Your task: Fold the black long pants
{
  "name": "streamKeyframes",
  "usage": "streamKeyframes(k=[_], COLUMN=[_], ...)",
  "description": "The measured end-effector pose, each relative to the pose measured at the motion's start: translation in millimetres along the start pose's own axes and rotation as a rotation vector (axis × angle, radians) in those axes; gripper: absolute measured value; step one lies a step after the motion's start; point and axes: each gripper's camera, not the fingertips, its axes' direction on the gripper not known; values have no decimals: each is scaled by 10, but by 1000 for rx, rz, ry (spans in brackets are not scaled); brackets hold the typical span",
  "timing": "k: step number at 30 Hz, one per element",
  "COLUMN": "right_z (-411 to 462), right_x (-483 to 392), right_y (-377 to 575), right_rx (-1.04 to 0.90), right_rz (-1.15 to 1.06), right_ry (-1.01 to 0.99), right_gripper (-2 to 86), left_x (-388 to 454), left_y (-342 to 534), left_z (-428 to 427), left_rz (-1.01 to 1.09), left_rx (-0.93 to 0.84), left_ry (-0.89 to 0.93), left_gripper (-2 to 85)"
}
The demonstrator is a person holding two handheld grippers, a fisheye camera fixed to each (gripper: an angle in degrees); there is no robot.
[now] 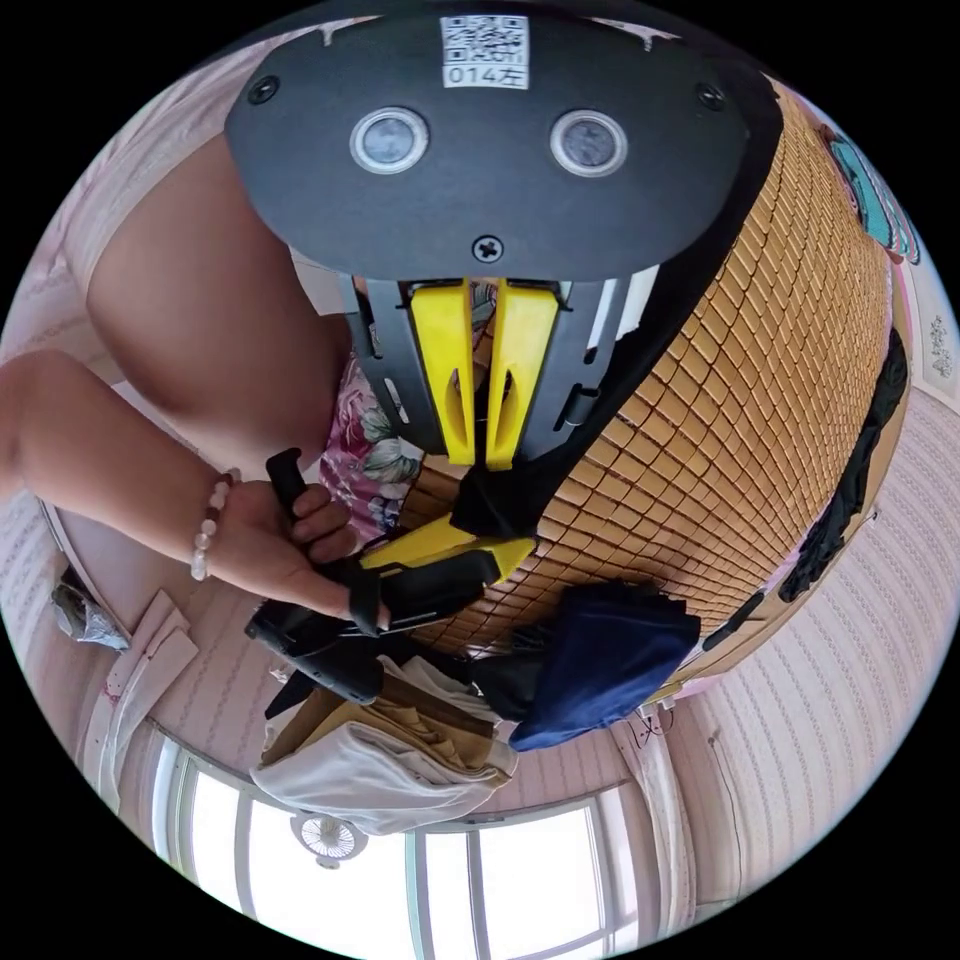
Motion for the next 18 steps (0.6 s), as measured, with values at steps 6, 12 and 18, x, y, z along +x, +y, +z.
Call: streamKeyframes(k=[6,12,18], right_z=[-152,-350,-804], right_x=[-5,-237,-977], right_y=[153,483,931], right_rx=[72,110,342], right_rz=[30,-23,-176], right_ry=[-60,-9,15], right_gripper=[97,29,20], left_x=[131,225,241], left_y=[93,193,94], left_z=[-194,-394,-861], left_rz=[73,113,94], left_rx=[16,61,267], left_ry=[-3,66,185], left_gripper=[-8,-8,-8])
